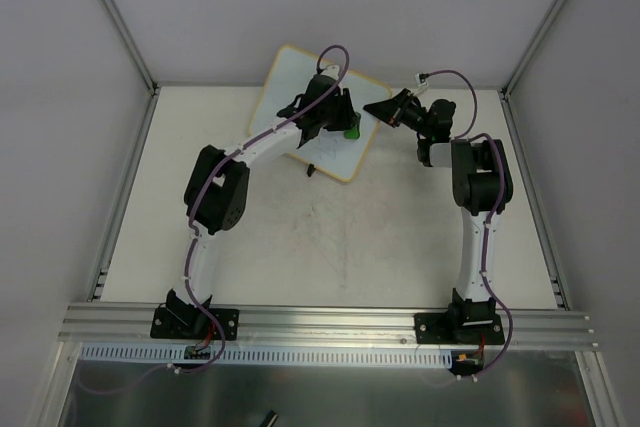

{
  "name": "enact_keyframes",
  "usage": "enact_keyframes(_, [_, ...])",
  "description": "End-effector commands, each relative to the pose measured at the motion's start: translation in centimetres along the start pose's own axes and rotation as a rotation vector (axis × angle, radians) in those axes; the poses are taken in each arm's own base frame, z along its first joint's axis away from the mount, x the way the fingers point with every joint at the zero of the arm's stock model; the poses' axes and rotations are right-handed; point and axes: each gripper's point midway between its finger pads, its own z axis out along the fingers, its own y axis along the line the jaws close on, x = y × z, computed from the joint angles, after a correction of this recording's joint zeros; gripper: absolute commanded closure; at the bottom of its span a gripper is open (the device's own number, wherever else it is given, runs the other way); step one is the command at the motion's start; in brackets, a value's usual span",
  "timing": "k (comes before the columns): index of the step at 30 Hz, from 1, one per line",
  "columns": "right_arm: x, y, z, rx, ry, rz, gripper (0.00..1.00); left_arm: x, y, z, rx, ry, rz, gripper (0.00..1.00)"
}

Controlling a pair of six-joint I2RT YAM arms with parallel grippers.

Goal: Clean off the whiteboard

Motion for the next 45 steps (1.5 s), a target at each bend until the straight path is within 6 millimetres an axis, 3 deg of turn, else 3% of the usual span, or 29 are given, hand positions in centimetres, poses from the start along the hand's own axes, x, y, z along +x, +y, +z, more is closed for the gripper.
enact_keyframes(1, [-1.6, 7.0, 0.6, -0.205, 0.007, -0.185, 1.00, 4.1, 8.8, 1.1, -0.237, 0.075, -0.074, 1.00])
enact_keyframes(12, [-1.6, 7.1, 0.5, -0.208, 0.004, -0.183, 1.00, 3.8, 17.1, -2.3, -0.420, 0.053, -0.181, 1.00])
enact_keyframes(17, [-1.7, 7.2, 0.5, -0.212, 0.002, -0.186, 1.00, 3.8, 19.7, -3.4, -0.461, 0.054, -0.209, 1.00])
enact_keyframes(25, [-1.7, 7.3, 0.4, -0.213, 0.001, -0.187, 1.00, 4.4, 21.9, -4.6, -0.521, 0.053, -0.258, 1.00])
enact_keyframes(30, [-1.7, 7.2, 0.4, -0.212, 0.001, -0.182, 1.00, 4.6, 22.1, -4.8, -0.524, 0.055, -0.269, 1.00])
enact_keyframes(37, [-1.8, 7.2, 0.4, -0.212, -0.002, -0.183, 1.00, 5.2, 19.8, -4.3, -0.463, 0.077, -0.258, 1.00])
enact_keyframes(45, [-1.7, 7.1, 0.4, -0.213, -0.002, -0.178, 1.00, 4.2, 14.1, -3.2, -0.371, 0.045, -0.147, 1.00])
